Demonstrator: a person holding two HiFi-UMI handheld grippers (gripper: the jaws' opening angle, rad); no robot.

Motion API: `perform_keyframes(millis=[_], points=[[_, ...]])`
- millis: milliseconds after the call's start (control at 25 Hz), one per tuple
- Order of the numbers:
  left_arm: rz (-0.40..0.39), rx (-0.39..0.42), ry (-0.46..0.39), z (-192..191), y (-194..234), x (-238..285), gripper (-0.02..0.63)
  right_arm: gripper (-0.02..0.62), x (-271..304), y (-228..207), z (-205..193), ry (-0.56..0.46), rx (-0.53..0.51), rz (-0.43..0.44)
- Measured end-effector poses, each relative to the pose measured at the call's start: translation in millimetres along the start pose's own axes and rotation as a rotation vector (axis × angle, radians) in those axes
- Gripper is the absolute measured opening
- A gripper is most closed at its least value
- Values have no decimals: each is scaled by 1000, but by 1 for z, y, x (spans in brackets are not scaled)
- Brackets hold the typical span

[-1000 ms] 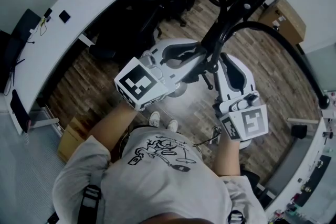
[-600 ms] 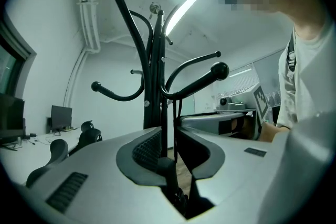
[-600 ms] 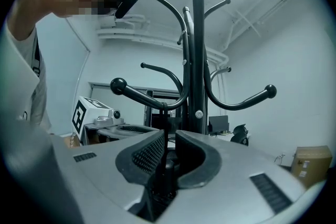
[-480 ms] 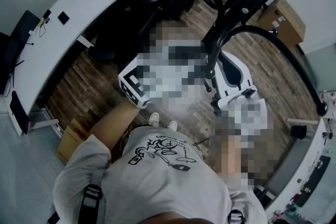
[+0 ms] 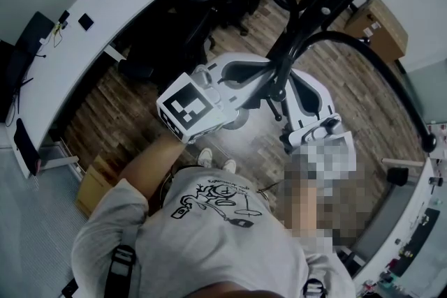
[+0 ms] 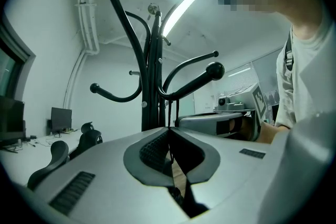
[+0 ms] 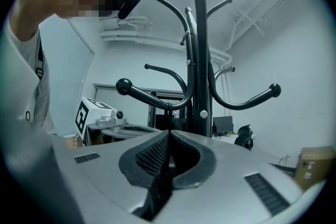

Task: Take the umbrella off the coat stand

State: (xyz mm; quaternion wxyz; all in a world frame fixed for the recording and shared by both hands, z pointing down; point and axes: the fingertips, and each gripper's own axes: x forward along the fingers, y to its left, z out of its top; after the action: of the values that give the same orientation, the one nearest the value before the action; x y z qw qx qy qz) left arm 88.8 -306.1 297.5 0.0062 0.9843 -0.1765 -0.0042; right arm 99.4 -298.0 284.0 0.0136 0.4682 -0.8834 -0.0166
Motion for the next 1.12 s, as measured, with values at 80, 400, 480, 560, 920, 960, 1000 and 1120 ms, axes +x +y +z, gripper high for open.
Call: perform_keyframes(millis=[80,400,480,560,920,960,1000,1120], points=[[7,-2,1,0,1,-1,23,15,0,1,0,0,-1,0],[12,-1,-22,4,0,-8,23,14,-2,5,6,-11,-7,-6],[17,0,-27,7,-1,-10,23,14,-3,7,8,-14,-8,-5],[19,0,-34,10,-3,-12,23,14,-5,8,10,-19,-10,-7],[24,8,-51,21,-12,-19,23,14,-13,14,23,-50,-21,-5],[23,11,-56,23,-13,-21,23,14,-14,16,25,-54,-23,-4],[22,15,-60,24,-14,-22,23,14,-15,17,27,-57,-25,-3],[12,50,-89,31,-20,-24,23,14,-20,20,31,-64,-29,0]])
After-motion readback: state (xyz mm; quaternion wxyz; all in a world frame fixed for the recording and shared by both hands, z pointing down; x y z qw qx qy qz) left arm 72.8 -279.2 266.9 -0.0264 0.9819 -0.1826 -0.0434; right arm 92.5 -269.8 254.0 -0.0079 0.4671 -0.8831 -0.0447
